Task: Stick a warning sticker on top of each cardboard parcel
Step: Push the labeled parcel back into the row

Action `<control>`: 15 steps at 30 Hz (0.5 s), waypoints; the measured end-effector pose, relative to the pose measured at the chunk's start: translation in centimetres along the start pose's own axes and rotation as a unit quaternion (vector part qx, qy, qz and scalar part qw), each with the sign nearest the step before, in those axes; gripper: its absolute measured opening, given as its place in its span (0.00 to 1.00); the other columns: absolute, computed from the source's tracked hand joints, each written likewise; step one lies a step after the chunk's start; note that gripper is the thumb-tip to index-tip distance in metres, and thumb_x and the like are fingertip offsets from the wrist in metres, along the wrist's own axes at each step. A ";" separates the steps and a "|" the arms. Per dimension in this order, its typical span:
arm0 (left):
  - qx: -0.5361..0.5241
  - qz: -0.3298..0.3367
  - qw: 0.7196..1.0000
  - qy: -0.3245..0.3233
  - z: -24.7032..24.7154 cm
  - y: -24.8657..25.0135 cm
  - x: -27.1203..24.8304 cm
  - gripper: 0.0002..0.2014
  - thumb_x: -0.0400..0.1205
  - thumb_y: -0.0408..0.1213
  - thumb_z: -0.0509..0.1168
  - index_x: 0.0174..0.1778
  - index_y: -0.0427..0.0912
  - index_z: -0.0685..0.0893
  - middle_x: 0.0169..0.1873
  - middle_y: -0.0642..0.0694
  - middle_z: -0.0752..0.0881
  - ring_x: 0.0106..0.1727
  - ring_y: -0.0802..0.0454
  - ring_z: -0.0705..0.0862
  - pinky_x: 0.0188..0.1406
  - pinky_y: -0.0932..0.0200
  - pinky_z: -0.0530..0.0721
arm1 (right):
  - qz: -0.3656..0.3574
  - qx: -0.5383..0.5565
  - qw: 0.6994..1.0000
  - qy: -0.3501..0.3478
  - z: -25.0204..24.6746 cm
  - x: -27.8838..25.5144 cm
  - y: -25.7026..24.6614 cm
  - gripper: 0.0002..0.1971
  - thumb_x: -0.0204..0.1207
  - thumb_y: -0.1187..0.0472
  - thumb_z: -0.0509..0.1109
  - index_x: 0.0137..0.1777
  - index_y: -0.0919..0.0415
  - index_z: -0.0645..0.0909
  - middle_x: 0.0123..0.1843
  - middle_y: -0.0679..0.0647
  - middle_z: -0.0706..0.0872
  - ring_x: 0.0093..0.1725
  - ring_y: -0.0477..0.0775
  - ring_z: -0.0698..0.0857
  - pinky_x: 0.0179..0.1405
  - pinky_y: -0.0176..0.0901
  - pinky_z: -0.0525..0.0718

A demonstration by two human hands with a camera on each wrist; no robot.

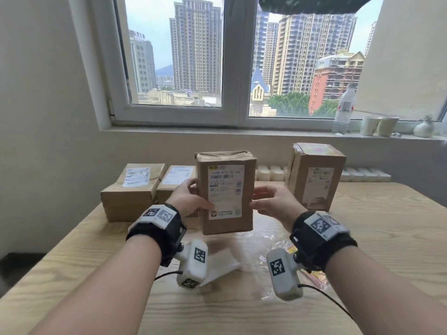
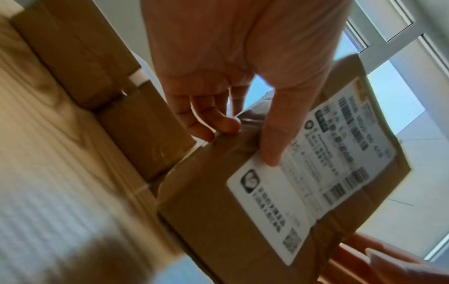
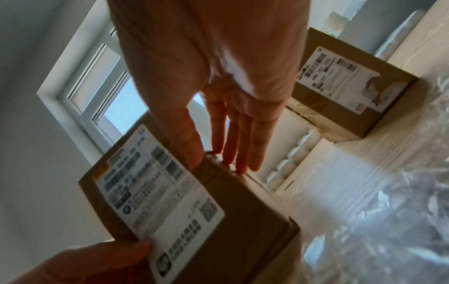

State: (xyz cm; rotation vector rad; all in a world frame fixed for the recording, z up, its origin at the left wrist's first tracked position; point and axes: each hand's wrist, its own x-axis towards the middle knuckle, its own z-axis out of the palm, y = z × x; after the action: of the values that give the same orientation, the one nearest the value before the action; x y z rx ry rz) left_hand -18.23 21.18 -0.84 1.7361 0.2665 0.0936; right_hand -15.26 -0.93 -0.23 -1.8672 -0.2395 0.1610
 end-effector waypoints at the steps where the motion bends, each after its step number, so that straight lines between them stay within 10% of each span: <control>1: 0.007 -0.006 1.000 0.008 -0.6 -0.7 -0.1 0.41 0.62 0.16 0.77 0.71 0.43 0.74 0.59 0.44 0.87 0.60 0.44 0.86 0.60 0.41 0.85 | 0.002 -0.011 1.000 -0.006 0.8 0.0 0.2 0.19 0.70 0.74 0.75 0.62 0.66 0.81 0.57 0.61 0.88 0.59 0.60 0.86 0.63 0.54 0.85; 8: 0.088 -0.008 0.995 0.041 -1.9 -3.0 -1.0 0.41 0.65 0.21 0.78 0.74 0.43 0.73 0.64 0.44 0.83 0.63 0.44 0.83 0.53 0.47 0.88 | -0.006 -0.066 0.998 -0.010 4.5 0.5 1.6 0.06 0.73 0.62 0.76 0.47 0.54 0.82 0.47 0.52 0.89 0.53 0.53 0.88 0.58 0.52 0.87; 15: 0.101 -0.029 0.994 0.040 -2.3 -3.4 -1.4 0.39 0.68 0.20 0.75 0.75 0.43 0.71 0.65 0.43 0.82 0.64 0.43 0.82 0.39 0.56 0.86 | 0.010 -0.086 0.996 -0.003 4.9 0.8 2.2 0.20 0.72 0.57 0.77 0.63 0.61 0.83 0.55 0.56 0.89 0.54 0.53 0.88 0.60 0.54 0.86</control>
State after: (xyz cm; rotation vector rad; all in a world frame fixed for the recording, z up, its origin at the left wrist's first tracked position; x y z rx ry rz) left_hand -20.48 23.59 -3.65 1.9265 0.3959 0.0973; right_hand -15.40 3.19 -3.79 -2.0410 -0.2455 0.1635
